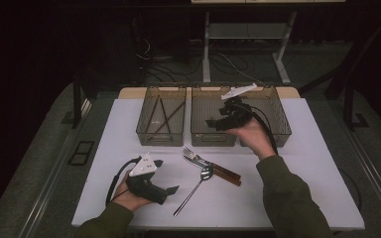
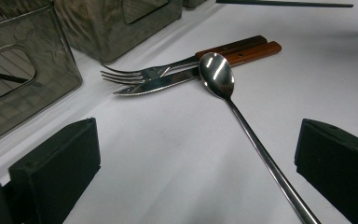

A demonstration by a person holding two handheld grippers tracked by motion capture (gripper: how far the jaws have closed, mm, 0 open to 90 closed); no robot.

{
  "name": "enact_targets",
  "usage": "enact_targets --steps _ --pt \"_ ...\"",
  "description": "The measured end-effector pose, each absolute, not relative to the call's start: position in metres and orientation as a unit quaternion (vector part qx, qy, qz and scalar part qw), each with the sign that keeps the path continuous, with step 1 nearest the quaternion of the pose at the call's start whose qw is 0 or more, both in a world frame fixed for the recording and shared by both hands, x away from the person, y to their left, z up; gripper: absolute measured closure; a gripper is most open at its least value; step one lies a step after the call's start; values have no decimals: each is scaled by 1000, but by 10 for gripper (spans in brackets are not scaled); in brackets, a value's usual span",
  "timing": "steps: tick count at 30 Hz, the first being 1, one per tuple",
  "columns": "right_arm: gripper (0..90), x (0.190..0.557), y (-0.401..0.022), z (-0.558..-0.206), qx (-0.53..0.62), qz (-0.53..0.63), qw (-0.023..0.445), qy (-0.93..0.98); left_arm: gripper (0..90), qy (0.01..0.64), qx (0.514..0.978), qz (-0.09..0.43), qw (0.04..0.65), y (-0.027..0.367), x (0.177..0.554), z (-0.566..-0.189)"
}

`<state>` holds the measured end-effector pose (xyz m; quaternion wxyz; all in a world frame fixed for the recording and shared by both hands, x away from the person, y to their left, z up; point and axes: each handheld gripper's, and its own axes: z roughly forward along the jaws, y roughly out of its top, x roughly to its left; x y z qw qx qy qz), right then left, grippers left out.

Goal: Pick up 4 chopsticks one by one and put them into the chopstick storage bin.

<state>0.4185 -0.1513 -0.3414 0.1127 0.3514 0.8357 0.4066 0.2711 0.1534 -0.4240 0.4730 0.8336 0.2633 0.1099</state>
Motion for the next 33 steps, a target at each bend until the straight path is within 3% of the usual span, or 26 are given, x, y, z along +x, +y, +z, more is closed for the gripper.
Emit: enact_targets --steps 24,33 --pt "281 361 -236 -377 370 396 114 833 0 270 832 112 471 156 271 -423" --pt "383 342 -268 -392 396 385 121 825 0 272 831 110 472 156 271 -423"
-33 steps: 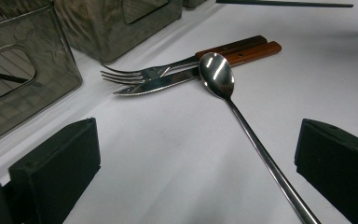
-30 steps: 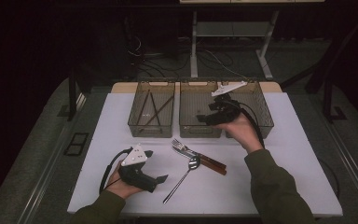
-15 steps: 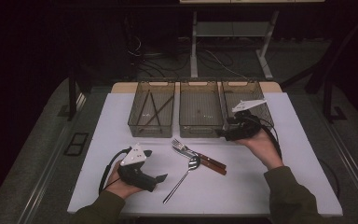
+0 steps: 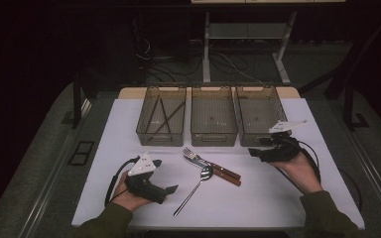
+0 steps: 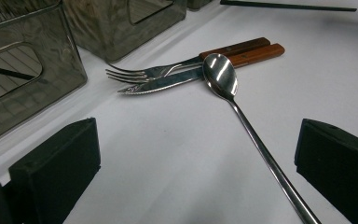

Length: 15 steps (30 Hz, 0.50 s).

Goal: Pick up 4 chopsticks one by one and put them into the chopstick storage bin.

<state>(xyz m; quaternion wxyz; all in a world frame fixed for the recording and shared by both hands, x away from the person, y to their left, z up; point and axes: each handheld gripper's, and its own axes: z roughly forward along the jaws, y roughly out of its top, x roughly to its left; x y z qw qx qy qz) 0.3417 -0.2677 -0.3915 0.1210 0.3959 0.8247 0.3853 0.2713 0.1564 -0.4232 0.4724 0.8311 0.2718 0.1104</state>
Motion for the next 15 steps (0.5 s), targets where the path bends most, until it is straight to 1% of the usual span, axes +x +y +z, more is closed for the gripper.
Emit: enact_targets --steps 5,10,15 --pt "411 331 -283 -399 407 379 117 823 0 270 835 110 466 158 272 -423" --pt "470 321 -298 -404 413 379 118 820 10 265 838 111 464 158 272 -424" --pt "486 311 -308 -410 417 366 116 824 10 268 837 113 463 160 272 -423"
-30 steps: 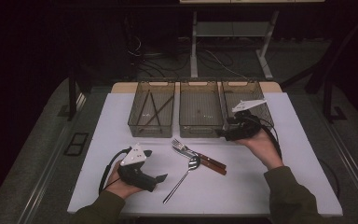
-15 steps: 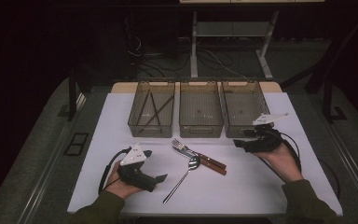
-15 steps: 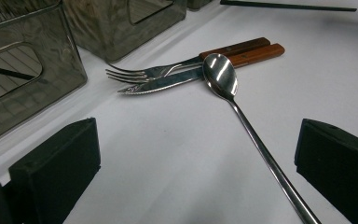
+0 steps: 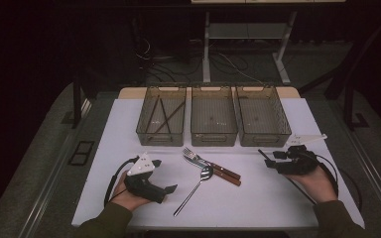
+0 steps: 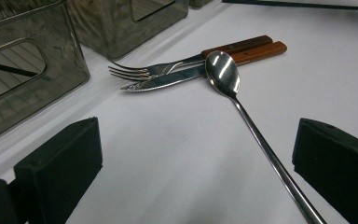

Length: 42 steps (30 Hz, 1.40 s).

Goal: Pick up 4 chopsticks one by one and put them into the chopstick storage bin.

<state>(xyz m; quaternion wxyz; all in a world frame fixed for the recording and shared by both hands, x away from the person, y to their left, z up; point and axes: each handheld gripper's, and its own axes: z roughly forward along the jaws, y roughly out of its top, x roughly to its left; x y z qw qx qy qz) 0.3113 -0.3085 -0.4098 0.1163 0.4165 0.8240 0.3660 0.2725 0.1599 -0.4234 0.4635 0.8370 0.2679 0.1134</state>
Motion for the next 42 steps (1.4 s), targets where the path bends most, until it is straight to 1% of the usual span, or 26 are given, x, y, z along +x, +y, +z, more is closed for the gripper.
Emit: enact_targets --steps 3,13,21,33,36,42 --pt "520 305 -313 -414 419 354 113 828 10 268 837 114 464 160 272 -423" --pt "683 289 -335 -423 432 327 106 834 10 270 836 115 463 161 272 -423" --pt "777 281 -348 -430 440 308 105 837 10 270 836 115 463 161 272 -423" --pt "846 280 -351 -437 434 296 104 845 10 270 837 115 463 160 272 -423" --pt "847 280 -350 -439 431 290 100 849 10 268 837 115 462 160 272 -423" --pt "848 279 -349 -440 427 290 107 850 10 266 839 115 460 160 272 -423"
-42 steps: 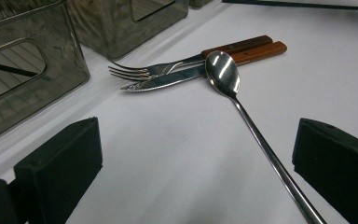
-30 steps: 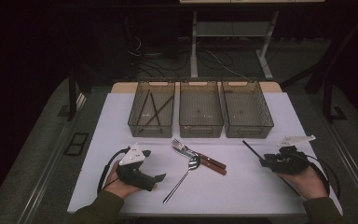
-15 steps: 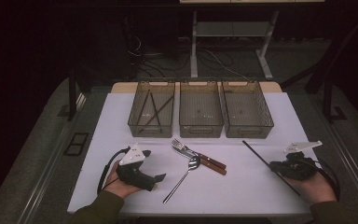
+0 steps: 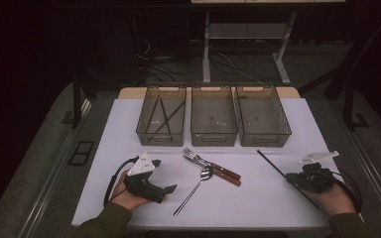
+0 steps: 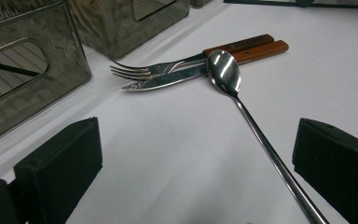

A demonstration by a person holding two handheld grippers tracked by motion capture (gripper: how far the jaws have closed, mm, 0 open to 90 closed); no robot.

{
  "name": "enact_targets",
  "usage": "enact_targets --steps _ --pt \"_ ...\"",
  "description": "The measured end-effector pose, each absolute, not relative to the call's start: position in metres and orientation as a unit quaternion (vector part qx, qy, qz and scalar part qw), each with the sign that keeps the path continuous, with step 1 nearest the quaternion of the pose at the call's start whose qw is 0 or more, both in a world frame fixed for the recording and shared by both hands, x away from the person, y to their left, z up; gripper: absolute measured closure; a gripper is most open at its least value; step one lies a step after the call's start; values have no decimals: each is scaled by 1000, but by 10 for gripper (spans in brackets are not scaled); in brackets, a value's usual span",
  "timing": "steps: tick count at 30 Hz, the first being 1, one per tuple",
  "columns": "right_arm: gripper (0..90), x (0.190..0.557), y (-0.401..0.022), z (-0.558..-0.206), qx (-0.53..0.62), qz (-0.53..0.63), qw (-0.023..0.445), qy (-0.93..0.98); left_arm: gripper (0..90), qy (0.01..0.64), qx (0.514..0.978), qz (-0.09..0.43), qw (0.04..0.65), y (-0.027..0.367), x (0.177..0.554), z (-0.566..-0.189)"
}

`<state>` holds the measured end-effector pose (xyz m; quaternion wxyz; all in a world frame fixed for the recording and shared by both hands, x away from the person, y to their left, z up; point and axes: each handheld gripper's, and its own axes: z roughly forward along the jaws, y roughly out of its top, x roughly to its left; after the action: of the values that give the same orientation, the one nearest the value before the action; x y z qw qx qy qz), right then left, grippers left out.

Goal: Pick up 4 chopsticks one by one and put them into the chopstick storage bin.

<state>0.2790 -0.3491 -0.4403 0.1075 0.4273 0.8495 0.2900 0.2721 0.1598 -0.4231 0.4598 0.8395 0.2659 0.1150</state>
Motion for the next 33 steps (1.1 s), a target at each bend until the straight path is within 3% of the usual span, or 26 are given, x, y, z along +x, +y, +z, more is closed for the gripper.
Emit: enact_targets --steps 33 --pt "863 280 -354 -422 417 335 113 837 10 263 842 114 457 159 272 -423"
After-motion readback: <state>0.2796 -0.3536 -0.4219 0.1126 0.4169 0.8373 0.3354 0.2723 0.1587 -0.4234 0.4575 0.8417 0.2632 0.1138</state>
